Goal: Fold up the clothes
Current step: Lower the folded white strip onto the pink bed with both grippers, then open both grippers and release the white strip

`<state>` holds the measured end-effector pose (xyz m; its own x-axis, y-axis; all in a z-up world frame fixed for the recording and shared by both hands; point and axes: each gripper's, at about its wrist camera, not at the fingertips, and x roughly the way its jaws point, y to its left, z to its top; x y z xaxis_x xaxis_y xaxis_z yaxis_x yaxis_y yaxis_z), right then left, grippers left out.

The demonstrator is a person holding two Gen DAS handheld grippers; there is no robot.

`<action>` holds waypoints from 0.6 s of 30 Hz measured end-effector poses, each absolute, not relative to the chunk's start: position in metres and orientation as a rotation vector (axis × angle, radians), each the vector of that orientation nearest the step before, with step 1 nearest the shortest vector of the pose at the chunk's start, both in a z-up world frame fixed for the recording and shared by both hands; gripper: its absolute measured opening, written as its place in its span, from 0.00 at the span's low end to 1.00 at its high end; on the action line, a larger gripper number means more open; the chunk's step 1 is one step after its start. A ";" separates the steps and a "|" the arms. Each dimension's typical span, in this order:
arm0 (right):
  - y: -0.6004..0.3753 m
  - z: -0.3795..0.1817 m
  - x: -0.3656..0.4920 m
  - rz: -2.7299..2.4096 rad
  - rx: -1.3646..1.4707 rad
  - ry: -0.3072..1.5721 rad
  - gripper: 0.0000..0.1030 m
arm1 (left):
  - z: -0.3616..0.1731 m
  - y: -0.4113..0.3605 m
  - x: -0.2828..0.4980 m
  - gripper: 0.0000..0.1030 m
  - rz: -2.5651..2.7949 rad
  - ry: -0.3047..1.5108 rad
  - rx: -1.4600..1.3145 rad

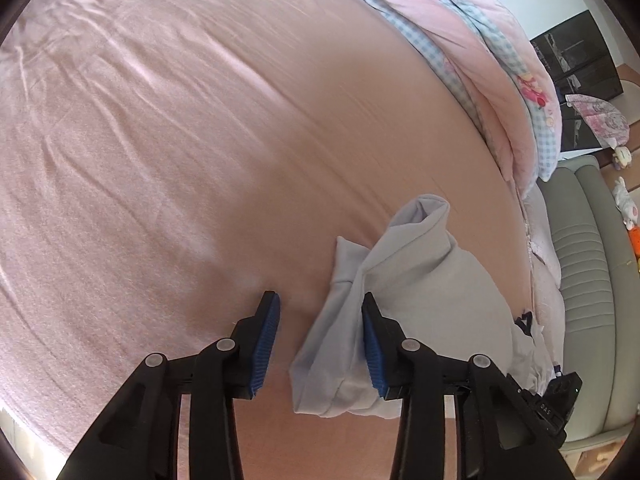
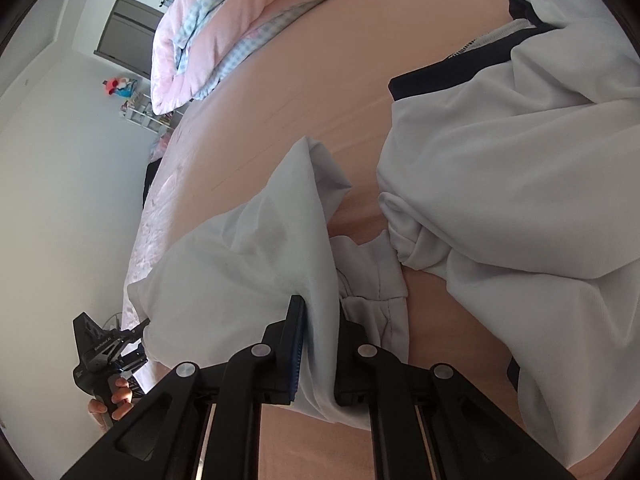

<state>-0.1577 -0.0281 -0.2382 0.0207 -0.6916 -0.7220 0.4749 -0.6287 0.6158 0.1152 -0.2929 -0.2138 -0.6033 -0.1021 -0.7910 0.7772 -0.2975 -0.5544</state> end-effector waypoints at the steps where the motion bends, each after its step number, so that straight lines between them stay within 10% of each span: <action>1: -0.029 -0.238 -0.156 -1.746 1.438 -0.213 0.06 | -0.213 -0.292 0.115 0.36 -1.947 1.371 0.868; 8: -0.038 -0.225 -0.151 -1.786 1.427 -0.126 0.14 | -0.187 -0.273 0.099 0.35 -2.030 1.119 0.963; 18: -0.055 -0.187 -0.127 -1.908 1.428 0.083 0.63 | -0.146 -0.226 0.121 0.46 -2.012 0.817 0.997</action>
